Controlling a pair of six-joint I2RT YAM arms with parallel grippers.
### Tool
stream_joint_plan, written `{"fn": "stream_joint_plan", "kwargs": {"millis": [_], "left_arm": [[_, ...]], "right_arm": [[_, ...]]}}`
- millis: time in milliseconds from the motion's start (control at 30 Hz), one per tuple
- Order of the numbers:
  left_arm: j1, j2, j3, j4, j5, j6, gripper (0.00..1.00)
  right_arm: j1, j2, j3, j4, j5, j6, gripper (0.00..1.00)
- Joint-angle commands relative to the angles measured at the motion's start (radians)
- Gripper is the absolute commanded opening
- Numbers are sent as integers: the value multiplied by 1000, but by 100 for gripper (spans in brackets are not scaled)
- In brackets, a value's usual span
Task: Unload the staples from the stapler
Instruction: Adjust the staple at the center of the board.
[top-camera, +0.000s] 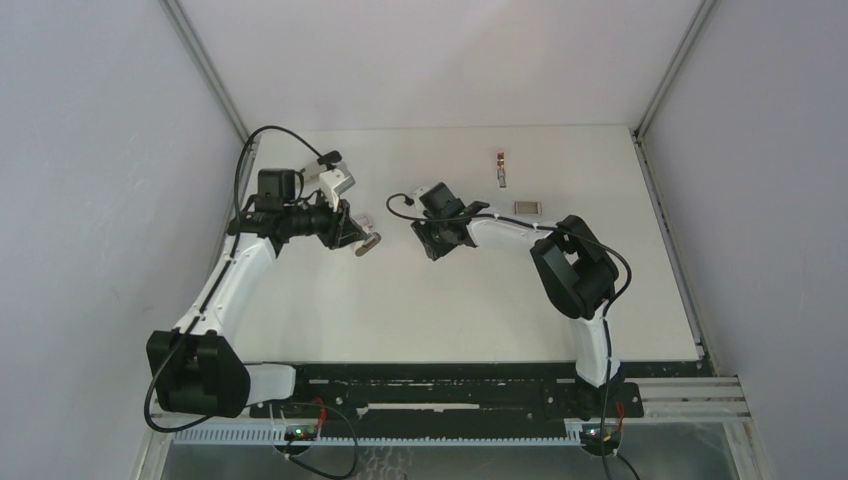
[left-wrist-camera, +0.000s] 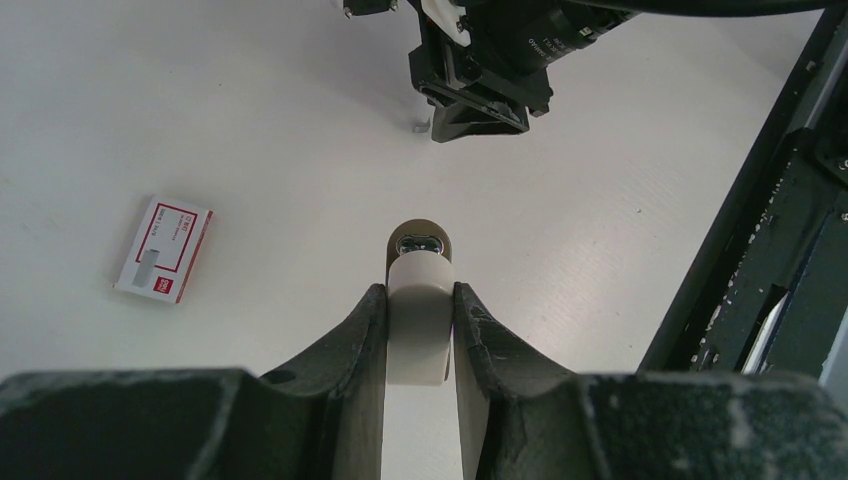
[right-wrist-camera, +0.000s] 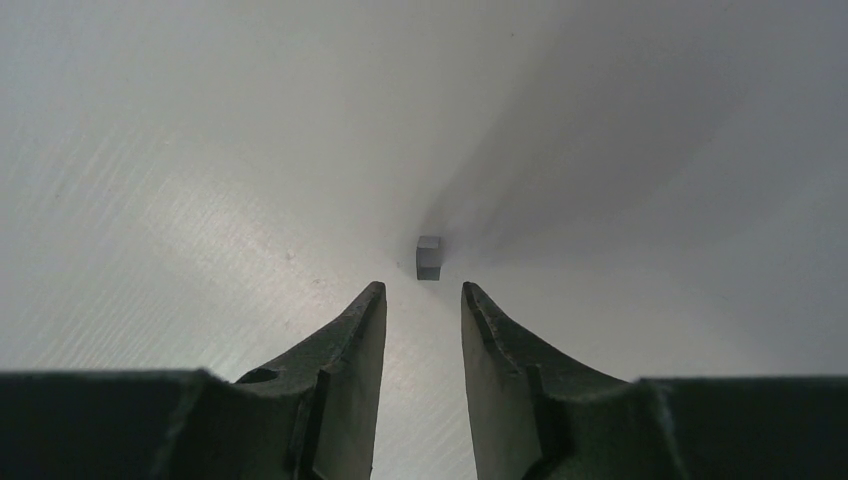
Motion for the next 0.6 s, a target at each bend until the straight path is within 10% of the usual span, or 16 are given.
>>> {"fn": "stream_joint_plan", "kwargs": {"millis": [0, 567], "left_arm": [[8, -6, -23, 41, 41, -13, 0], [12, -3, -25, 43, 50, -12, 0]], "right_arm": [[7, 3, 48, 6, 14, -8, 32], [4, 27, 63, 1, 20, -5, 29]]}}
